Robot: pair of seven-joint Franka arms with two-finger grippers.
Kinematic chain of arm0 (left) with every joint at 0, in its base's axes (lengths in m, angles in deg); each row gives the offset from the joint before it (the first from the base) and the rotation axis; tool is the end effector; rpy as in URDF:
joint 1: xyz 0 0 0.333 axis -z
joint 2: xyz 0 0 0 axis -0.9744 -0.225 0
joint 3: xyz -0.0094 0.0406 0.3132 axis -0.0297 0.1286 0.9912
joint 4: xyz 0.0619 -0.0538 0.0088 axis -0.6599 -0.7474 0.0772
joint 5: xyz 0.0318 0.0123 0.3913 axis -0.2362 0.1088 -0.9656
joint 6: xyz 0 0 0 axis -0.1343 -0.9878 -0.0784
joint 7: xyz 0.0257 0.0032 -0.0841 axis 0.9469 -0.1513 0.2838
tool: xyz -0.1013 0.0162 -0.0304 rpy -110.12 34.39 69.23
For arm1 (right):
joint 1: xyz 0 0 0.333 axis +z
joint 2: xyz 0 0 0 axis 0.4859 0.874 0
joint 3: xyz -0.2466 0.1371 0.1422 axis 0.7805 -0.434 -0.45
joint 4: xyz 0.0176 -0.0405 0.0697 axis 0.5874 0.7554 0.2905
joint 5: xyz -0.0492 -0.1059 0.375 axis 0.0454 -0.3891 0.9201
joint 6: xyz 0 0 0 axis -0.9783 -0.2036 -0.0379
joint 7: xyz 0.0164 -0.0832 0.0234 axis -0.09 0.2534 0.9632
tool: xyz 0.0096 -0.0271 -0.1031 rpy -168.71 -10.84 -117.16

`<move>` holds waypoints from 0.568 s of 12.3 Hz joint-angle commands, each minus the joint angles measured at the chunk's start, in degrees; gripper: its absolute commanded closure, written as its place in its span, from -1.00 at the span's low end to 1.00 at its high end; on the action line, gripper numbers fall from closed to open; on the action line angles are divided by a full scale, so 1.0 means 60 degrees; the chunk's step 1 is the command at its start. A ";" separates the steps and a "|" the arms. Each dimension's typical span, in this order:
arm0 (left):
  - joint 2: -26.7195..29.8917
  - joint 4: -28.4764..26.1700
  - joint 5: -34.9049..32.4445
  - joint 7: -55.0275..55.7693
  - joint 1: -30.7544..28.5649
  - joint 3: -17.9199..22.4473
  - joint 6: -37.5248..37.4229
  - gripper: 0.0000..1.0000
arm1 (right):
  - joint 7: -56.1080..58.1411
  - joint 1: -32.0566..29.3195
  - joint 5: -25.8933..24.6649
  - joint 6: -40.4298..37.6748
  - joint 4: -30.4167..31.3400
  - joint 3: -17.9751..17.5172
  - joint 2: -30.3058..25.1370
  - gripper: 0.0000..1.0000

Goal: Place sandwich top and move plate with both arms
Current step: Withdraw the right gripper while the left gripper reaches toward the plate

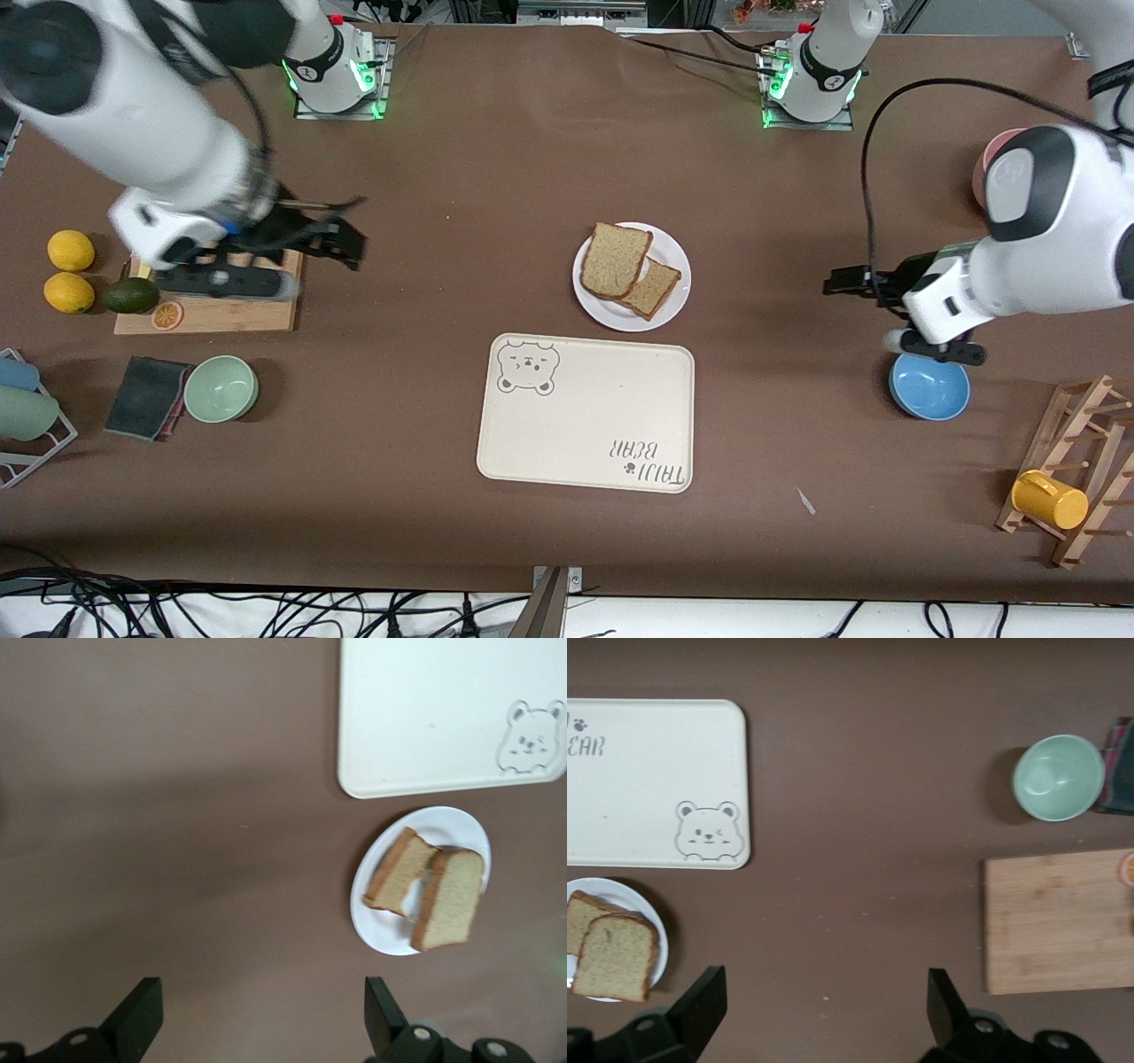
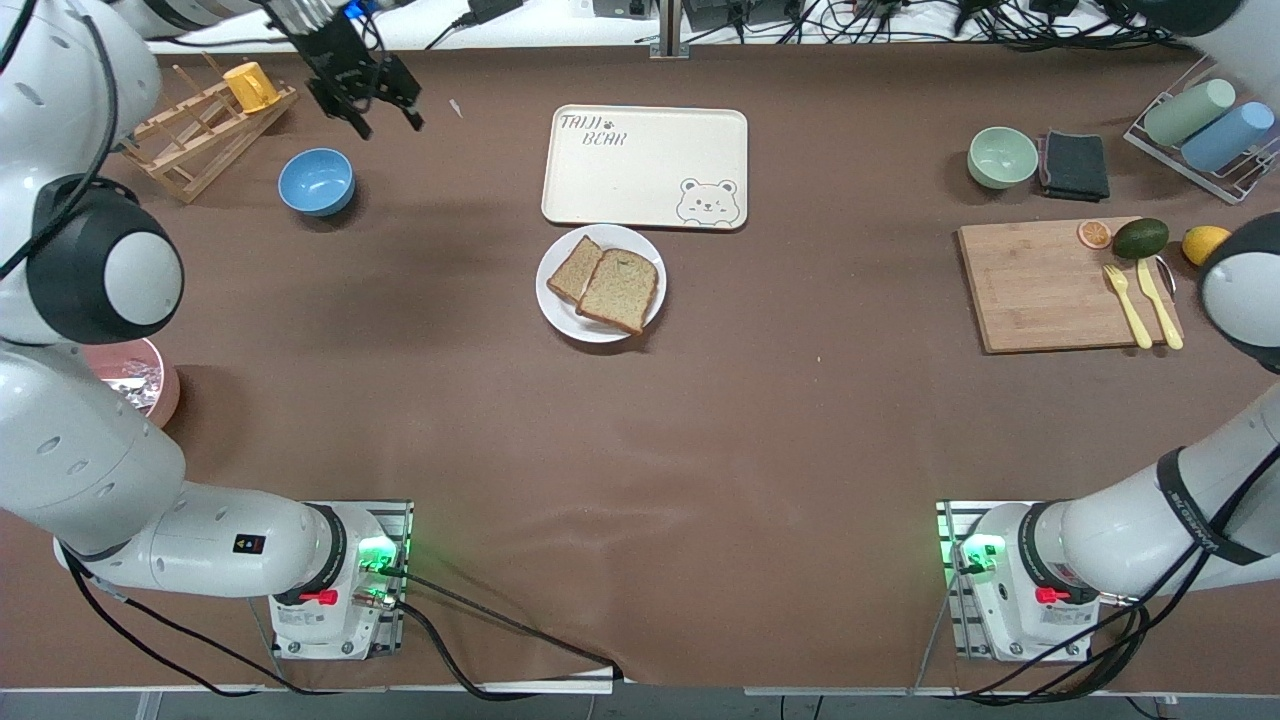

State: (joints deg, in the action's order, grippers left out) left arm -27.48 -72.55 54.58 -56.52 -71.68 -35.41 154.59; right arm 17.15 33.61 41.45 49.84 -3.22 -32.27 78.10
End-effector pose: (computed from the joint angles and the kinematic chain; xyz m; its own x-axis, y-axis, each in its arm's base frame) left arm 0.6196 -0.0872 0.4044 0.9495 -0.1693 -0.2641 -0.0708 -0.9358 0.3452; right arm 0.6043 0.1712 0.5977 0.9982 -0.0517 -0.0296 -0.0527 -0.9980 -0.0357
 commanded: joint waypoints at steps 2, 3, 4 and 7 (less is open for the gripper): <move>-0.0946 0.0216 0.0749 -0.0145 0.0037 -0.0807 0.0058 -1.00 | 0.2675 -0.0405 0.0978 0.0188 0.1760 0.1858 -0.1621 -1.00; -0.1252 0.0187 0.0896 -0.0145 0.0037 -0.1085 0.0364 -1.00 | 0.2725 -0.0579 0.0965 0.0159 0.1806 0.1906 -0.1754 -1.00; -0.1560 0.0172 0.0897 -0.0261 0.0037 -0.1422 0.0584 -0.99 | 0.2827 -0.0711 0.0907 0.0130 0.1792 0.1921 -0.1813 -1.00; -0.2556 0.0128 0.1086 -0.1677 0.0023 -0.1674 0.0879 -0.75 | 0.2813 -0.0786 0.0688 -0.0149 0.1544 0.1965 -0.1610 -1.00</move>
State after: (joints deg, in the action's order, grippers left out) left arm -39.40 -72.63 58.47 -60.55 -71.15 -45.31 159.41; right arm 33.64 29.10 46.05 49.49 5.37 -20.23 68.90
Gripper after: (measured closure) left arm 0.035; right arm 0.000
